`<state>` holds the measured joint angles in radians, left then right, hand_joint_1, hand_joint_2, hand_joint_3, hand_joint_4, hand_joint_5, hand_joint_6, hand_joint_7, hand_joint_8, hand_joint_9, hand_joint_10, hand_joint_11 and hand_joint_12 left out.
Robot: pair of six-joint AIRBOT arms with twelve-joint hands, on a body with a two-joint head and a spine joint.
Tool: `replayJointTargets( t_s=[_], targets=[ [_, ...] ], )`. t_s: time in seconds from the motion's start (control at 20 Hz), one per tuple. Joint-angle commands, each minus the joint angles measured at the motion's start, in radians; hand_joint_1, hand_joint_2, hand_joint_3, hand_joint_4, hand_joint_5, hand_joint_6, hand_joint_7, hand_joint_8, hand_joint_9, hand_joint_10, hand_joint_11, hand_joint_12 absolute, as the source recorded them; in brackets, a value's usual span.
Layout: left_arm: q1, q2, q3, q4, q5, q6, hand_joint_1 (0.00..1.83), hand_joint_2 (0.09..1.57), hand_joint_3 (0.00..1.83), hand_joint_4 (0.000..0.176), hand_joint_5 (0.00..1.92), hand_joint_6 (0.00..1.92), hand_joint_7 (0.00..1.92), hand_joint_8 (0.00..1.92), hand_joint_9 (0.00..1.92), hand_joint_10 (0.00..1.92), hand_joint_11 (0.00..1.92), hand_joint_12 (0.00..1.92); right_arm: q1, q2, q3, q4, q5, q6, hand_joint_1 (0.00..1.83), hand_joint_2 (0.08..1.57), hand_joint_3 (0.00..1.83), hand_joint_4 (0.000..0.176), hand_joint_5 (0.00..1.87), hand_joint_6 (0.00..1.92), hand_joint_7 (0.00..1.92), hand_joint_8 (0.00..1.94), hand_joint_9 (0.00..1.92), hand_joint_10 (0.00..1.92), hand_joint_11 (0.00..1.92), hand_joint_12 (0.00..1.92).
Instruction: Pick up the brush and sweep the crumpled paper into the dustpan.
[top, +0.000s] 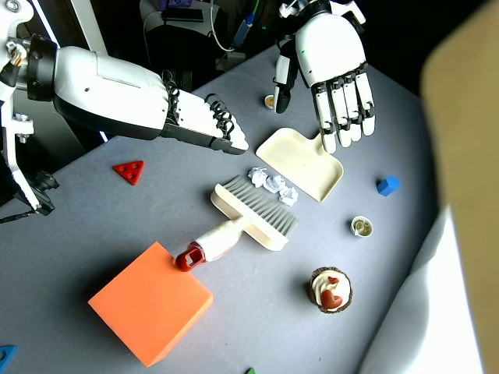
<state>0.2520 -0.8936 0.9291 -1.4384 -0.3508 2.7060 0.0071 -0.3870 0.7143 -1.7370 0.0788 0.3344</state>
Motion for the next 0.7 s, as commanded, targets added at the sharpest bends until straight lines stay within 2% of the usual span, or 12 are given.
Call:
replayJointTargets(
  t_s=[0.0,0.1,0.4,0.5,0.65],
  targets=[
    [-0.017,0.009,0.006,0.011,-0.039,0.023,0.08,0.81,0.01,0.0,0.07,0.01,0.12,0.01,0.11,0.02,0.05,0.06,0.014,0.011,-0.002,0.007,-0.011,-0.002,0.0,0.74,0.01,0.0,0.13,0.01,0.14,0.01,0.12,0.01,0.07,0.05],
    [-0.029,0.009,0.004,-0.03,-0.063,0.08,0.1,0.81,0.0,0.0,0.09,0.0,0.14,0.0,0.12,0.0,0.07,0.06,0.014,0.011,-0.003,0.007,-0.011,-0.002,0.0,0.75,0.01,0.0,0.14,0.0,0.13,0.0,0.12,0.0,0.08,0.04],
    [-0.018,0.017,0.011,-0.023,-0.074,0.096,0.12,0.77,0.0,0.0,0.09,0.0,0.13,0.0,0.13,0.0,0.08,0.06,0.014,0.011,-0.006,0.002,-0.011,-0.002,0.0,0.77,0.01,0.0,0.13,0.0,0.13,0.0,0.11,0.01,0.05,0.02],
    [-0.009,0.015,0.021,-0.046,-0.074,0.139,0.11,0.76,0.0,0.0,0.08,0.0,0.12,0.0,0.12,0.0,0.08,0.05,0.014,0.011,-0.006,0.002,-0.011,-0.002,0.0,0.78,0.01,0.0,0.13,0.0,0.14,0.01,0.13,0.01,0.07,0.02],
    [0.032,0.009,0.048,-0.047,-0.054,0.13,0.14,0.76,0.0,0.0,0.09,0.0,0.13,0.0,0.12,0.0,0.08,0.05,0.014,0.011,-0.006,0.001,-0.011,-0.002,0.0,0.77,0.0,0.0,0.11,0.0,0.12,0.0,0.12,0.0,0.06,0.02]
  ],
)
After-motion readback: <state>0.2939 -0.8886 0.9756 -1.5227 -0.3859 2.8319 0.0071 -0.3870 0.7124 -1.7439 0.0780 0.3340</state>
